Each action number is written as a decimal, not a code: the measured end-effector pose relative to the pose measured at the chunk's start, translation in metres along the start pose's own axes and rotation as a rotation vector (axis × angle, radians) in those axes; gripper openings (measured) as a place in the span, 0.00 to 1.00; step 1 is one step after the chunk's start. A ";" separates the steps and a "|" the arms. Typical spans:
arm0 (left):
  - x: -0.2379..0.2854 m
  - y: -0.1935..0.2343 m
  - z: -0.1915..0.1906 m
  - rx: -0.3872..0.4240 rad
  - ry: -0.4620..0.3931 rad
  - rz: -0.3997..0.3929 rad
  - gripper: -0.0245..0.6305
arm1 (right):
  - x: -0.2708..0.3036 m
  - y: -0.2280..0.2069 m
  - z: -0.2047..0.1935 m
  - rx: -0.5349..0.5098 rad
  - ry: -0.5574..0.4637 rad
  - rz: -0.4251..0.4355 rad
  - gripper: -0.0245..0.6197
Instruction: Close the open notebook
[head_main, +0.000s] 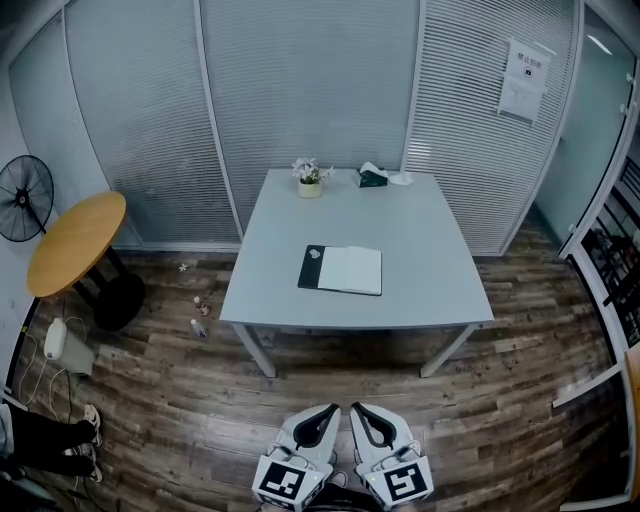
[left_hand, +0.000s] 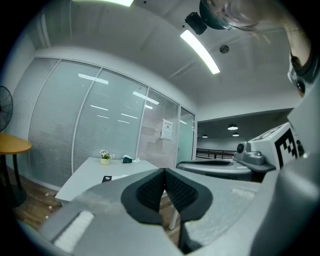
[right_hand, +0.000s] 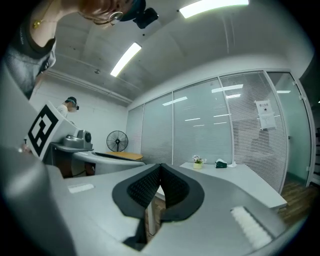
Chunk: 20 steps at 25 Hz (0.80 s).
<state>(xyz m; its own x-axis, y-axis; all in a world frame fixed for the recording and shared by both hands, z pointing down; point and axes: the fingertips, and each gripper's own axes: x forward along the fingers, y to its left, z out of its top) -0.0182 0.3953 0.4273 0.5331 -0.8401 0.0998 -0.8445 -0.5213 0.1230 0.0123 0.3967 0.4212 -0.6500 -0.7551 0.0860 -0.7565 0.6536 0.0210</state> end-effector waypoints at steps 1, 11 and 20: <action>0.007 0.004 -0.001 -0.005 0.000 -0.006 0.04 | 0.005 -0.005 0.000 -0.001 -0.002 -0.006 0.04; 0.095 0.074 0.015 0.011 -0.029 -0.066 0.04 | 0.099 -0.064 0.009 -0.026 -0.003 -0.041 0.04; 0.165 0.150 0.035 0.011 0.000 -0.116 0.04 | 0.200 -0.110 0.024 -0.009 -0.045 -0.086 0.04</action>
<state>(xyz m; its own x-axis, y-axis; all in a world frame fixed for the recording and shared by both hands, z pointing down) -0.0582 0.1730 0.4276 0.6275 -0.7740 0.0854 -0.7775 -0.6167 0.1232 -0.0363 0.1727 0.4124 -0.5857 -0.8096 0.0385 -0.8089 0.5868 0.0353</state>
